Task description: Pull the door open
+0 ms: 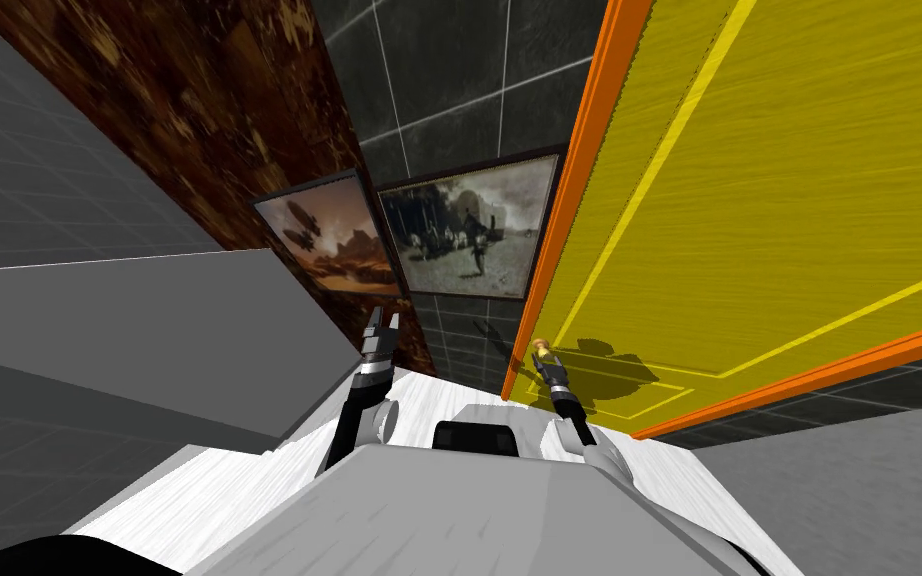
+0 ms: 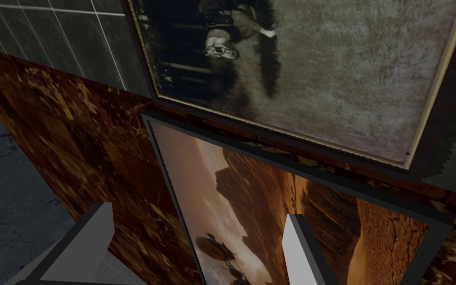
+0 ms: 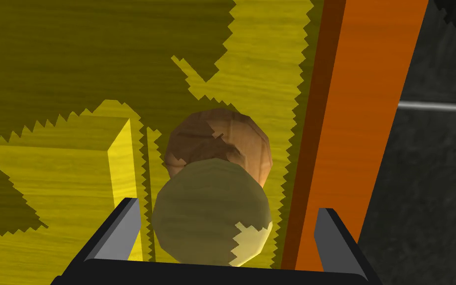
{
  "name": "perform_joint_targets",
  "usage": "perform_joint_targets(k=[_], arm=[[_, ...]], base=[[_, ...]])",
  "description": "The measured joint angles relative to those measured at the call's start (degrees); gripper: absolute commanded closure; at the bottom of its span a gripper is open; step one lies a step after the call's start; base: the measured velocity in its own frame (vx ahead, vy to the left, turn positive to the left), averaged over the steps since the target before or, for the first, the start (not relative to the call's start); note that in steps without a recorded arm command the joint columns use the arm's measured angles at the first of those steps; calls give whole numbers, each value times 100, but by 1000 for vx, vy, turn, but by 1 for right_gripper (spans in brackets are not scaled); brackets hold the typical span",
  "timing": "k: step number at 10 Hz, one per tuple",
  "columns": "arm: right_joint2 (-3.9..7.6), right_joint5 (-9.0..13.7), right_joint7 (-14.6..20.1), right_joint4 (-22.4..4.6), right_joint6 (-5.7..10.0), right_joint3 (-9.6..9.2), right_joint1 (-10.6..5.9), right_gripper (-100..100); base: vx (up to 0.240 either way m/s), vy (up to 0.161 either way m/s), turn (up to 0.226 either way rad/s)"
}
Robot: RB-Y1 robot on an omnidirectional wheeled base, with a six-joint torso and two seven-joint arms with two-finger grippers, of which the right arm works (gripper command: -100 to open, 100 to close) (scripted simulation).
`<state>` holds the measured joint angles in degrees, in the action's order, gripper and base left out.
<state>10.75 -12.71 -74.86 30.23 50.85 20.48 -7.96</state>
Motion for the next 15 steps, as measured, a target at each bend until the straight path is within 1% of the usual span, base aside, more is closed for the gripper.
perform_joint_targets(k=[1, 2, 3, 4, 10, 12, 15], arm=[[-10, -1, 19, 120, -67, -1, 55, -100], [5, 26, 56, 317, -173, 39, 167, -100], [34, 56, 46, 215, -154, 86, 124, -100], [37, 59, 39, 194, -136, 91, 115, 100], [46, 60, 45, 219, -156, 94, 122, 100], [60, 103, 240, 231, -163, 82, 128, 100], [71, 196, 673, 265, -172, 49, 140, 100]], base=[[36, -3, 202], [47, -13, 128], [16, -4, 11], [-4, -2, -23], [-3, -2, 4], [-20, -11, 38], [-24, -11, 38]])
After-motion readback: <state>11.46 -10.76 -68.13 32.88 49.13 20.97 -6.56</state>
